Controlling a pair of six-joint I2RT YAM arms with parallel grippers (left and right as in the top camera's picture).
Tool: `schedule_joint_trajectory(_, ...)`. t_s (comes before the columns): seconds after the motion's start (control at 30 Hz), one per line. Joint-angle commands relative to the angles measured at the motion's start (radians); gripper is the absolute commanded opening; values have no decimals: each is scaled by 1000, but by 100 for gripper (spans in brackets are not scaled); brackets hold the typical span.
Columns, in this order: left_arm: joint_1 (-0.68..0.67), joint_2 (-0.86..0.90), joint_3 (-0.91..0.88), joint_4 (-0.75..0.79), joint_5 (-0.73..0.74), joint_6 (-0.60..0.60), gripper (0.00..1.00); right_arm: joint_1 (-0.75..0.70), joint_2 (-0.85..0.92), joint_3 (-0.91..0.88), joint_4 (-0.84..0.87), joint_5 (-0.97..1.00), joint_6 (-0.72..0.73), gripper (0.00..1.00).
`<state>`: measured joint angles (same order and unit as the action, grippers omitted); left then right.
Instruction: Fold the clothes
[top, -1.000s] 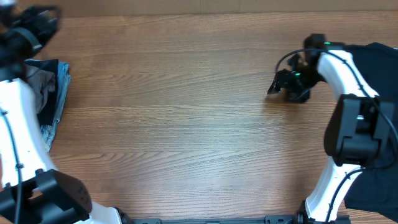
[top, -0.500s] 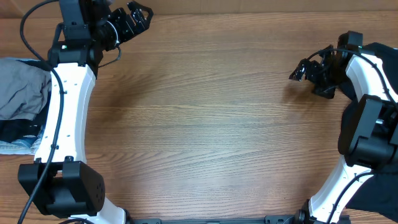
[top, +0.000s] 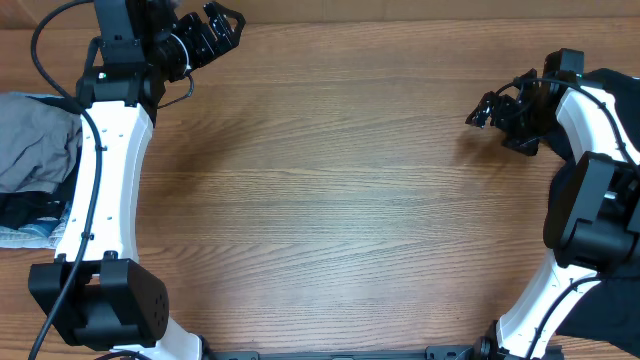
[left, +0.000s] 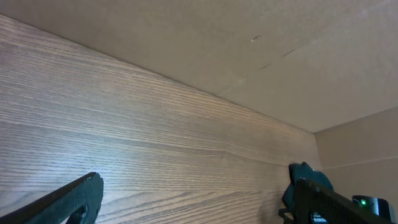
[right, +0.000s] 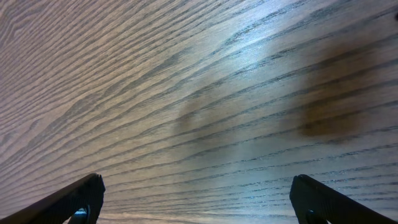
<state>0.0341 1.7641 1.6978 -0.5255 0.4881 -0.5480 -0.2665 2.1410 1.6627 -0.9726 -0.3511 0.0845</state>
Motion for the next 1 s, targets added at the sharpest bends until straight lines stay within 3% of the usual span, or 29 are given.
schedule_joint_trajectory(0.0, -2, -2, 3, 1, -10, 10, 100, 2, -37, 21, 3, -1, -4, 100)
schedule_joint_trajectory(0.73, -1, -2, 3, 1, -10, 10, 100, 5, -41, 14, 3, -1, -3, 100)
schedule_joint_trajectory(0.83, -1, -2, 3, 1, -10, 10, 100, 43, -99, 14, 3, 0, -4, 100)
schedule_joint_trajectory(0.97, -1, -2, 3, 1, -10, 10, 100, 171, -312, 14, 3, -1, -4, 100)
